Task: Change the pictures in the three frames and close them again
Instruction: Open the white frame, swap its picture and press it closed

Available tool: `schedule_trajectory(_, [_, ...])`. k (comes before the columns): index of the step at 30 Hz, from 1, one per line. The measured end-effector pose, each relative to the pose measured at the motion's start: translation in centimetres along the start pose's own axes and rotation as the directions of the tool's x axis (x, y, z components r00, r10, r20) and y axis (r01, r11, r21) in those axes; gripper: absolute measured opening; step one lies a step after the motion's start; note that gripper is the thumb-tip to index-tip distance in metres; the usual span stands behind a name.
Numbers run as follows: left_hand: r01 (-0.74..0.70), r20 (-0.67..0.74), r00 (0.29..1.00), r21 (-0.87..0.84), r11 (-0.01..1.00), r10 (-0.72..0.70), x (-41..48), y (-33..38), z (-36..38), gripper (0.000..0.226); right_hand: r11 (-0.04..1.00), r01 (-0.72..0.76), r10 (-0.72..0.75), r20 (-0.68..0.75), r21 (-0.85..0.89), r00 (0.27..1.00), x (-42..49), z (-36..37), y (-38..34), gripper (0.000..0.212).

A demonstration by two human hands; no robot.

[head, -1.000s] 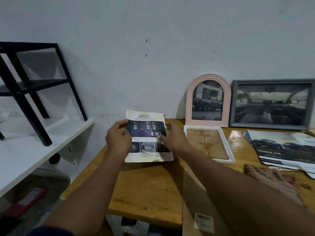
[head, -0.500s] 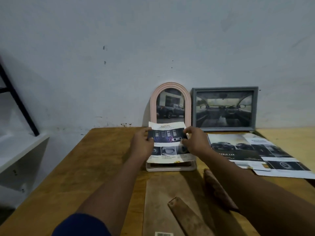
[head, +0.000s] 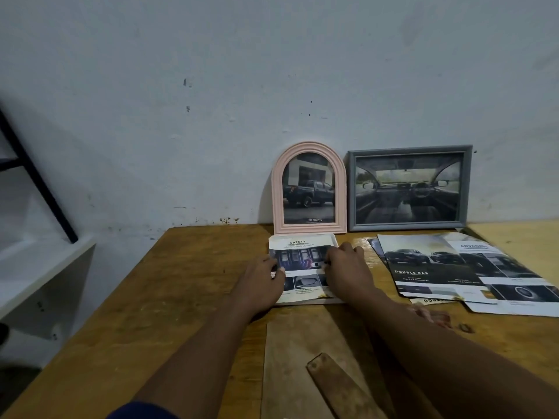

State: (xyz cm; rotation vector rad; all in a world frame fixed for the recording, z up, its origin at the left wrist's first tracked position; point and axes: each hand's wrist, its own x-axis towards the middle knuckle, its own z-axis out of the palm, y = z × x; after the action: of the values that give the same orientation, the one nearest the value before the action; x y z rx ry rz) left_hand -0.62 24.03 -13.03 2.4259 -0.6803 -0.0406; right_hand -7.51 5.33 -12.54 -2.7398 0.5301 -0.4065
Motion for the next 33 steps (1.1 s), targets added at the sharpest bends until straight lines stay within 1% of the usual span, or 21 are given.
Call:
schedule_trajectory(2, [-0.010,0.072,0.997,0.110,0.994,0.002,-0.2,0.3,-0.1,0.052,1.000,-0.008,0.008,0.008,0.006,1.000,0.3,0.1,0.1,0.033])
schedule_trajectory(4, [-0.009,0.090,0.996,0.163,0.987,-0.006,-0.2,0.4,-0.2,0.058,1.000,0.000,0.000,0.025,0.004,1.000,0.4,0.1,0.3,0.035])
schedule_trajectory(10, [-0.055,0.128,0.991,0.212,0.976,0.028,0.1,-0.1,0.1,0.061,0.997,0.036,-0.031,0.065,-0.074,0.997,0.4,-0.3,0.6,0.044])
schedule_trajectory(12, [-0.060,0.134,0.991,0.228,0.972,0.030,0.3,-0.3,0.2,0.060,0.996,0.040,-0.035,0.063,-0.082,0.997,0.2,-0.2,0.7,0.045])
schedule_trajectory(16, [-0.067,0.156,0.987,0.187,0.980,0.037,0.5,-0.5,0.0,0.057,0.996,0.052,-0.047,0.065,-0.076,0.997,0.0,-0.2,0.7,0.048])
schedule_trajectory(18, [-0.077,0.171,0.984,0.212,0.974,0.040,0.6,-0.6,0.2,0.057,0.997,0.044,-0.040,0.071,-0.066,0.997,0.0,-0.2,0.6,0.048])
schedule_trajectory(20, [-0.073,0.165,0.986,0.224,0.972,0.037,0.5,-0.7,0.5,0.057,0.998,0.031,-0.028,0.069,-0.051,0.997,0.0,-0.3,0.7,0.045])
schedule_trajectory(23, [-0.054,0.114,0.993,0.144,0.988,0.038,0.4,-1.0,1.0,0.058,0.999,0.020,-0.018,0.058,-0.028,0.998,-0.1,-0.6,0.8,0.043])
schedule_trajectory(27, [-0.062,0.049,0.997,0.059,0.996,0.059,-0.1,-1.2,1.0,0.056,1.000,0.021,-0.020,0.088,-0.013,0.996,0.0,-2.0,1.5,0.042])
schedule_trajectory(31, [-0.055,0.014,0.998,0.039,0.998,0.054,-0.5,-1.2,1.2,0.054,1.000,0.006,-0.010,0.124,0.028,0.992,-0.4,-3.8,2.3,0.039])
schedule_trajectory(33, [-0.073,-0.005,0.997,0.049,0.996,0.074,-0.8,-1.1,1.3,0.053,0.999,-0.013,0.008,0.145,0.034,0.989,-0.8,-4.7,3.0,0.037])
